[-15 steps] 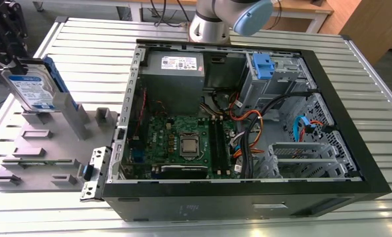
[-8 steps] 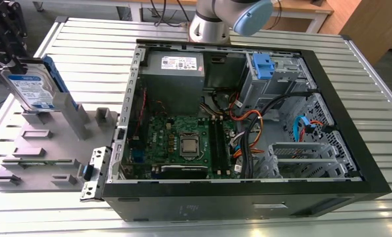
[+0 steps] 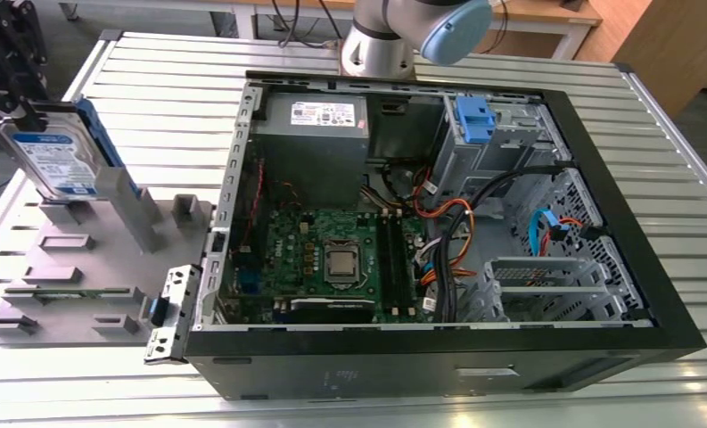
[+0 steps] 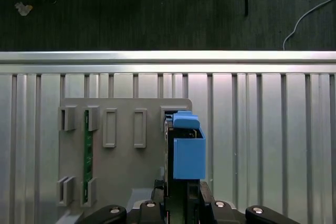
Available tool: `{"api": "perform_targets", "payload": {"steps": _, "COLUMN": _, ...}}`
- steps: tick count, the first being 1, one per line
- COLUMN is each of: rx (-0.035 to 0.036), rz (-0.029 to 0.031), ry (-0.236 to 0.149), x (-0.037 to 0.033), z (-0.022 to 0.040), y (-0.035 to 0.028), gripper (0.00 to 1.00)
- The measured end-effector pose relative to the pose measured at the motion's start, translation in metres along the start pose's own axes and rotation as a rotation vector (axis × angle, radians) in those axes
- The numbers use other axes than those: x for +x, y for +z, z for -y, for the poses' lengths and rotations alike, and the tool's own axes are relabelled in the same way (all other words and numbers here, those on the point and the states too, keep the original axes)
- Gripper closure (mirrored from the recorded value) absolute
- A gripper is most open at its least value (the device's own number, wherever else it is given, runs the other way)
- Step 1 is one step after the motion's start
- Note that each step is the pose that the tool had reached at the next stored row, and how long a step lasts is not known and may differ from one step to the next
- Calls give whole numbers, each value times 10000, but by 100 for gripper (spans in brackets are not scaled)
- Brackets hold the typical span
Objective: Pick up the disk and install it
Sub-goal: 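Pick up the disk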
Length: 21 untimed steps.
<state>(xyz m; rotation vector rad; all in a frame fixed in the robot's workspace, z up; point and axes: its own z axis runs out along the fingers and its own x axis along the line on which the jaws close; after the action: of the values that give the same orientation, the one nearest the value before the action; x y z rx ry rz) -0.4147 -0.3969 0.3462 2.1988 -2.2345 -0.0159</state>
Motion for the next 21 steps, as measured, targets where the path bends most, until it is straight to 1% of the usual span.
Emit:
{"api": "perform_targets", "payload": {"steps": 11, "rx": -2, "rz": -1, "ry": 0, "x": 0, "z": 0, "y": -16, "gripper": 65}}
{"api": "perform_targets", "payload": {"steps": 14, "rx": 0, "rz": 0, "ry": 0, "x": 0, "z": -1, "y": -46, "gripper": 65}}
{"api": "perform_targets", "payload": {"steps": 21, "rx": 0, "rz": 0, "ry": 0, "x": 0, "z": -2, "y": -173, "gripper": 65}}
